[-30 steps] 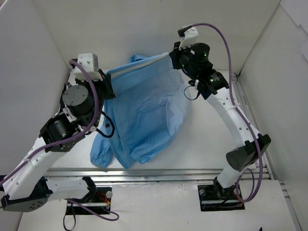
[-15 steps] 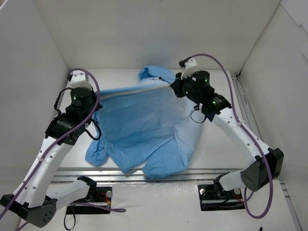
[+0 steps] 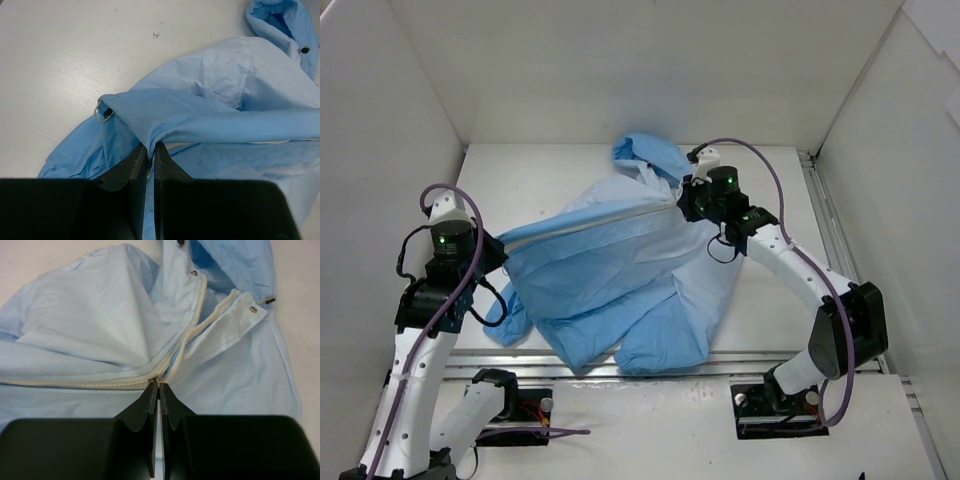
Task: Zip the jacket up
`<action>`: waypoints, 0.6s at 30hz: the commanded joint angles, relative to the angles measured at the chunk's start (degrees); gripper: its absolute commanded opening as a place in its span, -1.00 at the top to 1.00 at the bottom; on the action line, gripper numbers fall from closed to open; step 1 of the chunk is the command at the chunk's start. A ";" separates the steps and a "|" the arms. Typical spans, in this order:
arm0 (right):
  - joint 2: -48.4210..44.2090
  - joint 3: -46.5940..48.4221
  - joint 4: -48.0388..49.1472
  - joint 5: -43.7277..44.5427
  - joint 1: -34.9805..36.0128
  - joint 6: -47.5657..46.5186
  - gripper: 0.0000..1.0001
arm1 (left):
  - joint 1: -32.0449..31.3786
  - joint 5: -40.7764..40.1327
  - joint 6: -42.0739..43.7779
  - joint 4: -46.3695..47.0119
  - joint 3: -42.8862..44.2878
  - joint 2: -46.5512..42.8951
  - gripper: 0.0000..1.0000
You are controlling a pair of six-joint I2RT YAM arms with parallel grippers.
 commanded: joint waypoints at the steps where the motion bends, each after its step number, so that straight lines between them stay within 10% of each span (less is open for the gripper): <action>1: 1.47 -0.37 3.25 13.53 -4.72 -1.15 1.00 | 4.93 -5.99 1.23 -1.76 -0.20 -2.00 1.00; 18: 3.15 7.37 3.07 12.40 -15.46 -0.19 1.00 | 13.90 3.49 2.46 0.16 -1.87 -3.59 1.00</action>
